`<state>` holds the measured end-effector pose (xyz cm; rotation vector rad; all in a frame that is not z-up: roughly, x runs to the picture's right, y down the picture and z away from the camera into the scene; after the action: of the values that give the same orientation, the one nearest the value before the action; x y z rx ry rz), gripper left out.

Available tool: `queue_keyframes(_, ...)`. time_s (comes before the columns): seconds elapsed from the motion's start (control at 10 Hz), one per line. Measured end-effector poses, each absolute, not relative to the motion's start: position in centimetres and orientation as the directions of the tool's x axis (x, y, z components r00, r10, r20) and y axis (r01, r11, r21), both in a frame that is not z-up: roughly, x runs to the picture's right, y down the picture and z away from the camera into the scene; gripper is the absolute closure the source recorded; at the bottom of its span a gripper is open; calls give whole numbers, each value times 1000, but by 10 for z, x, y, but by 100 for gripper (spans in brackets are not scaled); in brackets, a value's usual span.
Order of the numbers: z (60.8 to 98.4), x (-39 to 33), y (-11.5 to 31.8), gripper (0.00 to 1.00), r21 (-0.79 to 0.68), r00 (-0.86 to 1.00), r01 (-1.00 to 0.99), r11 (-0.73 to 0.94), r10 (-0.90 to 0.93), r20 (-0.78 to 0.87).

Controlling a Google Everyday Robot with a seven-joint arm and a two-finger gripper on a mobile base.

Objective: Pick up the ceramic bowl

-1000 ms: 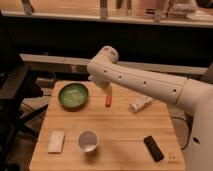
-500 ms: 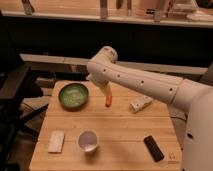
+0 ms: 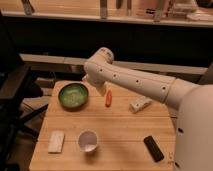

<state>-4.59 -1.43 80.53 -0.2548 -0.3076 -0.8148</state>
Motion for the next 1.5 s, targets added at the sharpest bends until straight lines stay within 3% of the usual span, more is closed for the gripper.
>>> queue_keyframes(1.5,858,-80,-12,20,-77,548,811,579,-708,446)
